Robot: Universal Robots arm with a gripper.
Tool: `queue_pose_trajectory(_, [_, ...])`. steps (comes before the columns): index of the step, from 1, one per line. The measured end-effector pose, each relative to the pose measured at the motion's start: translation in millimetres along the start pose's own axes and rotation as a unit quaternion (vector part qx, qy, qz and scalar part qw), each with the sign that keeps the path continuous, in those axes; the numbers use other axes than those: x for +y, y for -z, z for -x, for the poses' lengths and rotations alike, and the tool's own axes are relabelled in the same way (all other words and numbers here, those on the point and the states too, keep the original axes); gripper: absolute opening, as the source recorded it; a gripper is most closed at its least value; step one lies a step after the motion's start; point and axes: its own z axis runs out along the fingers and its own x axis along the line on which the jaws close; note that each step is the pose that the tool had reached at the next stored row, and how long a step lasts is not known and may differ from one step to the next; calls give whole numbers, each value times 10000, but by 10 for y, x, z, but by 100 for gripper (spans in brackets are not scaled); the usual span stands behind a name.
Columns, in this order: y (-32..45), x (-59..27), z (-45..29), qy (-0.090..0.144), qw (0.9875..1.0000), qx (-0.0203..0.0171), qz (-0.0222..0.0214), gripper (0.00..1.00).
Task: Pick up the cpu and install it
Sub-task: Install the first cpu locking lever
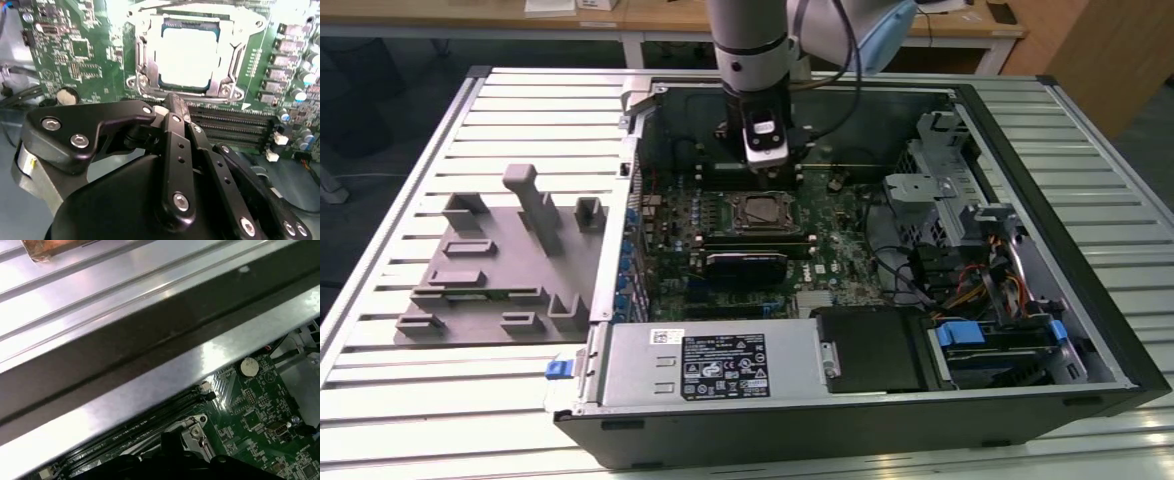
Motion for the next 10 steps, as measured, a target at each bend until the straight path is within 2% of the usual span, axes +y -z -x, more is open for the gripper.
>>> queue_pose_trajectory(4, [-4,-22,43,10,10000,-15,-63,11])
queue_pose_trajectory(10, [-9,-83,88,20,9999,-1,-153,11])
